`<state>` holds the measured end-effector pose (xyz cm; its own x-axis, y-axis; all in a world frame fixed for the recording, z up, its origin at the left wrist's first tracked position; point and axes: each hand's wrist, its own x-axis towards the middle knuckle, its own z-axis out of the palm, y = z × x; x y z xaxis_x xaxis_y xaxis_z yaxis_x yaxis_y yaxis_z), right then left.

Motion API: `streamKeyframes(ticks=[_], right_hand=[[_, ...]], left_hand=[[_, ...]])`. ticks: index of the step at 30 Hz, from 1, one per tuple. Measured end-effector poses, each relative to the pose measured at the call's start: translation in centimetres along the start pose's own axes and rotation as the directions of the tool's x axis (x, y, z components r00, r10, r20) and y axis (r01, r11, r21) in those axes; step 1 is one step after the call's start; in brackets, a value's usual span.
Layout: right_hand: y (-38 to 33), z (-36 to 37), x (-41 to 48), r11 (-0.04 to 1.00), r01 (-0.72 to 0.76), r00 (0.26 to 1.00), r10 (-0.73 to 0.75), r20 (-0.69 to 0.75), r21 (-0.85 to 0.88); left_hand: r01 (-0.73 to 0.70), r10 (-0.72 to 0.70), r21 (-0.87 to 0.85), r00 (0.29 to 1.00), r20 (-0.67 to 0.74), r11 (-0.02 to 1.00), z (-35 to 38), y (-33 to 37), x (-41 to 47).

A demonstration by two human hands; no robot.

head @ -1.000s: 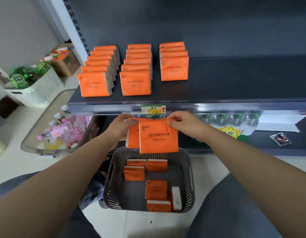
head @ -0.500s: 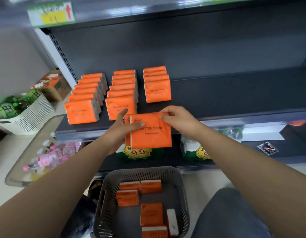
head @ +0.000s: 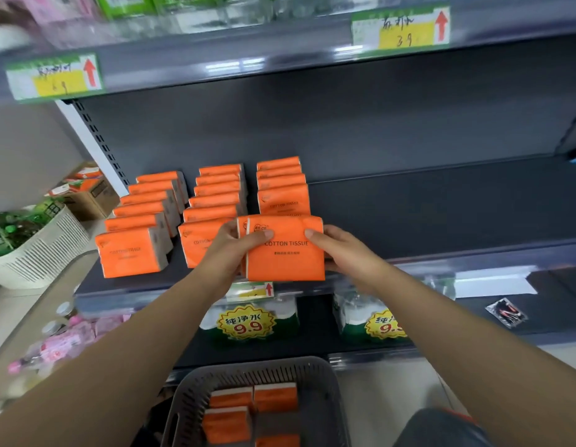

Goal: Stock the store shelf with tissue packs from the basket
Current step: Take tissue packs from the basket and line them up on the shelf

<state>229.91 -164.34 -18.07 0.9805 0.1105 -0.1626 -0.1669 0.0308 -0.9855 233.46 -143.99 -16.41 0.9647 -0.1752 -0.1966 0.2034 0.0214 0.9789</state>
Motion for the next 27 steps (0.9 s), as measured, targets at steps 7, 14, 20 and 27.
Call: streamKeyframes(ticks=[7,14,20,27], right_hand=[[-0.4,-1.2,2.6,0.997,0.039,0.999,-0.036,-0.039,0.069],[0.1,-1.5,5.6,0.993,0.107,0.983,-0.098,-0.156,0.048],[1.1,-1.3,7.7,0.990,0.137,0.976,-0.130,-0.176,0.028],[2.4,-0.4,9.0,0.989,0.120,0.971,-0.135,-0.198,-0.089]], left_hand=[[-0.049,0.055,-0.095,0.997,0.057,0.994,1.5,-0.3,3.5],[-0.088,0.091,-0.076,0.995,0.043,0.993,1.9,-1.4,6.7],[-0.142,0.141,-0.073,0.990,-0.026,0.987,2.1,-2.6,8.6],[-0.149,0.151,0.033,0.988,-0.040,0.988,2.2,-3.7,9.3]])
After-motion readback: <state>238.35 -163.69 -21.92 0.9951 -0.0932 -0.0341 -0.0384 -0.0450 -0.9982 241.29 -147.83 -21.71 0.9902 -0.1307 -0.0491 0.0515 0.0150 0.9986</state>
